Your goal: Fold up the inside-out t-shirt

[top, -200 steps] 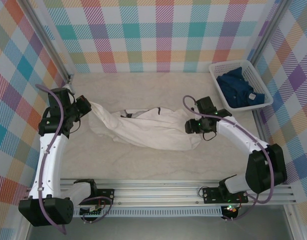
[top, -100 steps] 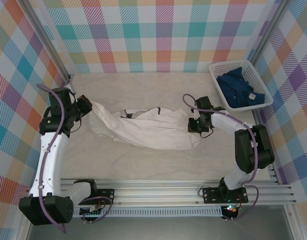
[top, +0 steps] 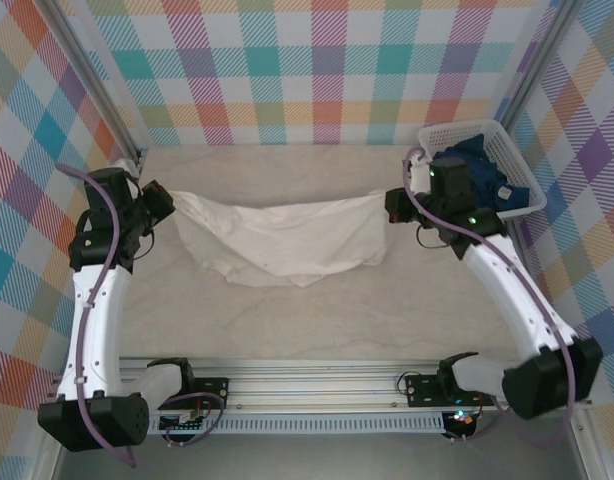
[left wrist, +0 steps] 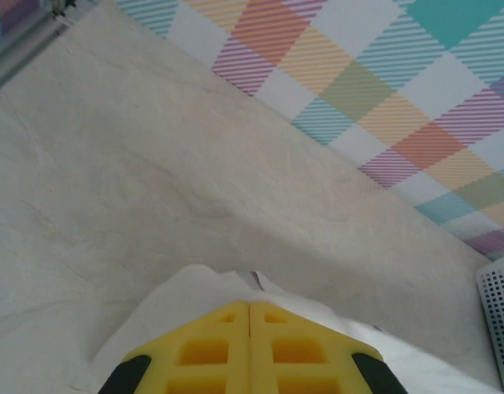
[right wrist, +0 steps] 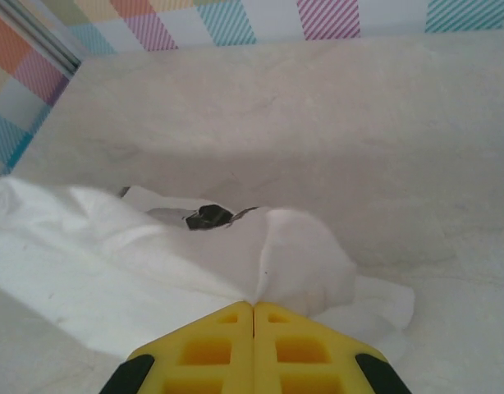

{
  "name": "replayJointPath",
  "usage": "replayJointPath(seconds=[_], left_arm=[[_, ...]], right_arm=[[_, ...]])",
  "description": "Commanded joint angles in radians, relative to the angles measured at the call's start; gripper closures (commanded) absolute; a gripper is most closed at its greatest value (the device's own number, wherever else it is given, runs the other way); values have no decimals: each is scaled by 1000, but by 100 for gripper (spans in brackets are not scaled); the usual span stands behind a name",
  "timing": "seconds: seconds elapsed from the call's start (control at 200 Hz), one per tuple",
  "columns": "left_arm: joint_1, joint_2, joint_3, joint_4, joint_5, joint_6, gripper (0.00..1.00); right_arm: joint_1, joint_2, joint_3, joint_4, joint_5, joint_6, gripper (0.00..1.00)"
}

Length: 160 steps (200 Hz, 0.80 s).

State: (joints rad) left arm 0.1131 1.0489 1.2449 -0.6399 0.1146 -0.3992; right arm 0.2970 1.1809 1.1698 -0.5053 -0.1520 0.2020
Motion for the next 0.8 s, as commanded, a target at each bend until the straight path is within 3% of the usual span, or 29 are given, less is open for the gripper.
replayJointPath(seconds=[0.0,0.245,0.54,0.795], left_arm=[[19,-58,-46,-22,-62,24,100],[20,-62,-164,-25,-61,43,100],[32,-76,-180,-54,-121,58,100],[37,-45,-191,-44,-113,57,100]], right_arm=[[8,-63,-164,-149,-40,54,100],[39,-145,-500,-84,-121,237,99],[108,-73,-565,-26,-135,304,100],[221,-45,-620,-63,-155,364,91]])
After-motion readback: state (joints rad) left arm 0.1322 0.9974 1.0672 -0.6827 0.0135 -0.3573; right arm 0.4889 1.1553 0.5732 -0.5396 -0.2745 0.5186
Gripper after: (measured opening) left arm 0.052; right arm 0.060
